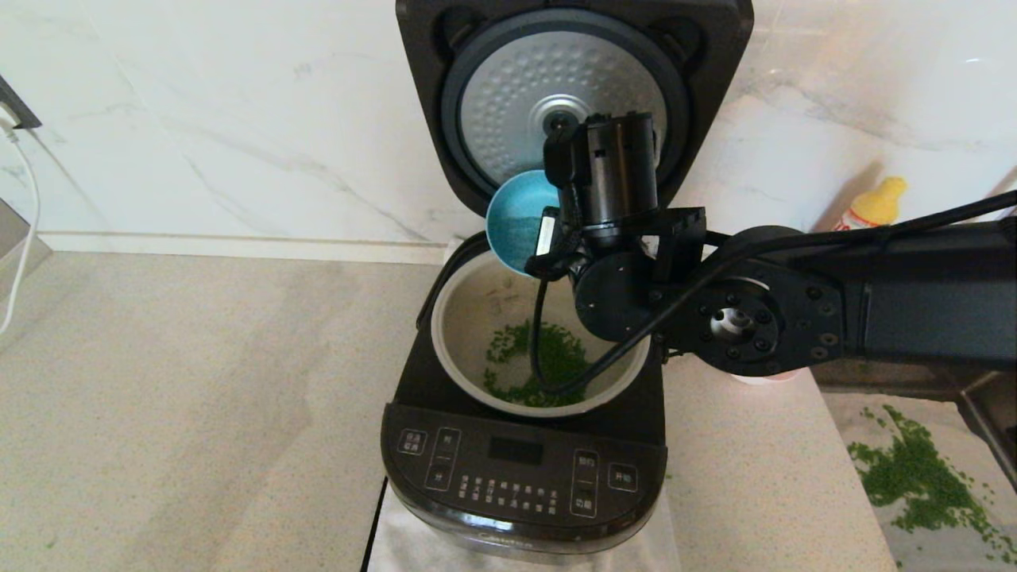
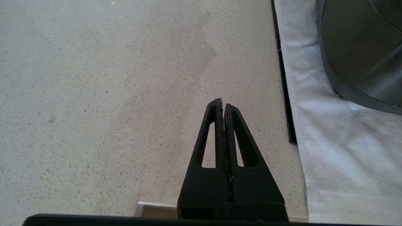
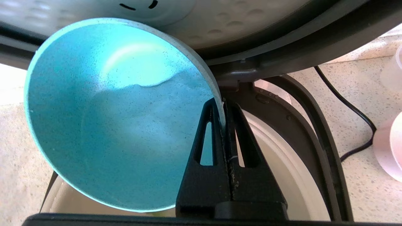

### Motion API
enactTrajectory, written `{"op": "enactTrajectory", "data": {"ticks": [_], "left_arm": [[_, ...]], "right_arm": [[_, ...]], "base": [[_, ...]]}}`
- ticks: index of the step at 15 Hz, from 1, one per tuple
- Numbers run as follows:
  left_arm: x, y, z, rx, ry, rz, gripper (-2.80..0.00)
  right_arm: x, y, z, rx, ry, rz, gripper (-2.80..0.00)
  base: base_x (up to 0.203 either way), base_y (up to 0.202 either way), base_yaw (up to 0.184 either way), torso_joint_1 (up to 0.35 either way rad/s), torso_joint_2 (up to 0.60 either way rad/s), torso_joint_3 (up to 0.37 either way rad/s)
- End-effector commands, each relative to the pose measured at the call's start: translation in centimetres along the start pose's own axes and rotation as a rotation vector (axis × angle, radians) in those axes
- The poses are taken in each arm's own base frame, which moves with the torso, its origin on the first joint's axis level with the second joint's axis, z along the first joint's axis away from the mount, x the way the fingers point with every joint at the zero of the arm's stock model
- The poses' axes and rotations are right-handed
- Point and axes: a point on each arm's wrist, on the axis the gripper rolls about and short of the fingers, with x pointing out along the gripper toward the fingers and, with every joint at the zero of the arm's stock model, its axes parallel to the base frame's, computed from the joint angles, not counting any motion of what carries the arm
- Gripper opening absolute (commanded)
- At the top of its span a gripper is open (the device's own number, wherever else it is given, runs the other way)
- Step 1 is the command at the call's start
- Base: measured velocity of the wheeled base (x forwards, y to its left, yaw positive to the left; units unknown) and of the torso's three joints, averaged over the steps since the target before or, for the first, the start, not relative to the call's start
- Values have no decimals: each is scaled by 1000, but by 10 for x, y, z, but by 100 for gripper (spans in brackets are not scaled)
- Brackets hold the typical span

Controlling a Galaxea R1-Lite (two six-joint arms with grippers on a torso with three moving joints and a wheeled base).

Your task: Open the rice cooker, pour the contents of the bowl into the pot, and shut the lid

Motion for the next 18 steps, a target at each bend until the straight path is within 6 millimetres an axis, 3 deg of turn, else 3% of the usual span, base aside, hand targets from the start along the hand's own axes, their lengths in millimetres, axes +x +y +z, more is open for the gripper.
{"op": "enactTrajectory", "data": {"ticks": [1, 10, 18], "left_arm": [[0, 0, 0, 0, 1, 0, -280], [0, 0, 0, 0, 2, 0, -280], [0, 0, 0, 0, 2, 0, -280]], "right_arm": [[2, -3, -2, 12, -13, -10, -280], [5, 4, 7, 1, -339, 22, -280], [20, 0, -1, -13, -372, -8, -280]], "base": [[0, 0, 0, 0, 0, 0], [0, 0, 0, 0, 0, 0], [0, 0, 0, 0, 0, 0]]}}
